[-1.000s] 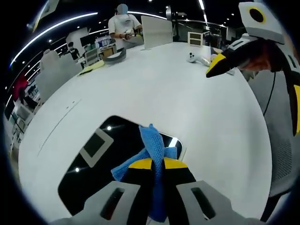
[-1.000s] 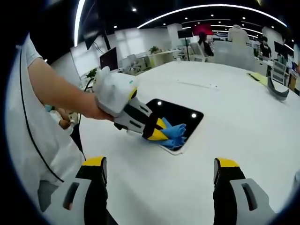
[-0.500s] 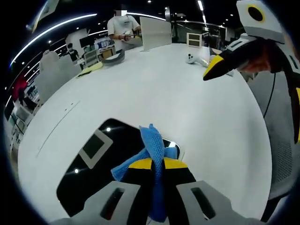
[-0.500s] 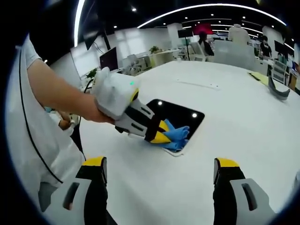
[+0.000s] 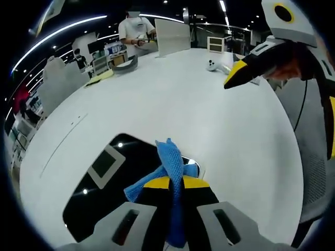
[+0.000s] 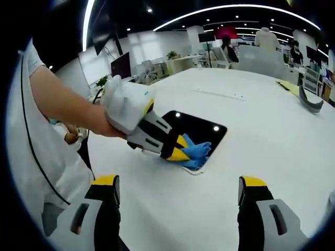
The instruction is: Wipe the mirror surface with the cleaning cloth until all visible marks leave the cleaned area.
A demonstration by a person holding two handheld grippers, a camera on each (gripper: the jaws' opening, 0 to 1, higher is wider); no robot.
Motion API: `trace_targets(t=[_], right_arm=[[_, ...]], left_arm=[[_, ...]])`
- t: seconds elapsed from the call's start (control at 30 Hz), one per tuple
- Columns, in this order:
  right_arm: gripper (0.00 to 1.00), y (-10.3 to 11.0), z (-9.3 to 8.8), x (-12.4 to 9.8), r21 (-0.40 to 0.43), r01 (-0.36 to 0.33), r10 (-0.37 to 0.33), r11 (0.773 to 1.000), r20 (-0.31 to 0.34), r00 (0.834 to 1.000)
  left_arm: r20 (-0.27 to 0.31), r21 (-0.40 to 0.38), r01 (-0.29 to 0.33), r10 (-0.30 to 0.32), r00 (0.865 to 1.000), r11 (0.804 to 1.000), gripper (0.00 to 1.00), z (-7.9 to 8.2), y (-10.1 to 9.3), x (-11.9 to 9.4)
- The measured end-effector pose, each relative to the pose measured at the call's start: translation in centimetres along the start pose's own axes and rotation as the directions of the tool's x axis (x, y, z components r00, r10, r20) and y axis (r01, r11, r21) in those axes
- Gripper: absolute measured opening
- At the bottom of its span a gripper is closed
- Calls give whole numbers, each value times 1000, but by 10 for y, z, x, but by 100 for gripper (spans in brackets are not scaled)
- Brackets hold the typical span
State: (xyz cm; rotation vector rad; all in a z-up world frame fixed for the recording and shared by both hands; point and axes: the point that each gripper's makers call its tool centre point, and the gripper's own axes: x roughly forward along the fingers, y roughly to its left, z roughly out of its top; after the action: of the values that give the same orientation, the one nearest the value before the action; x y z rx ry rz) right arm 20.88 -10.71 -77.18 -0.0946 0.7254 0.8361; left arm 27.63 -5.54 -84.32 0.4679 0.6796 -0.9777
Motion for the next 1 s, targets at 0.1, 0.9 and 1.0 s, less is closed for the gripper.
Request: trace_targets(t=[0.1, 0.9, 1.0], right_arm=[[94, -1, 1, -1, 6, 0, 0, 1000, 5, 1000], [94, -12, 2, -8, 20, 21, -21, 1000, 6, 1000], [94, -12, 0, -10, 21, 24, -24, 999, 3, 1000]], left_arm=[[-1, 1, -2, 2, 1000, 1000, 4, 0, -1, 0], [-13, -71, -107, 106, 994, 992, 4, 4, 2, 3], [-5, -134, -110, 110, 994, 985, 4, 5, 5, 5]])
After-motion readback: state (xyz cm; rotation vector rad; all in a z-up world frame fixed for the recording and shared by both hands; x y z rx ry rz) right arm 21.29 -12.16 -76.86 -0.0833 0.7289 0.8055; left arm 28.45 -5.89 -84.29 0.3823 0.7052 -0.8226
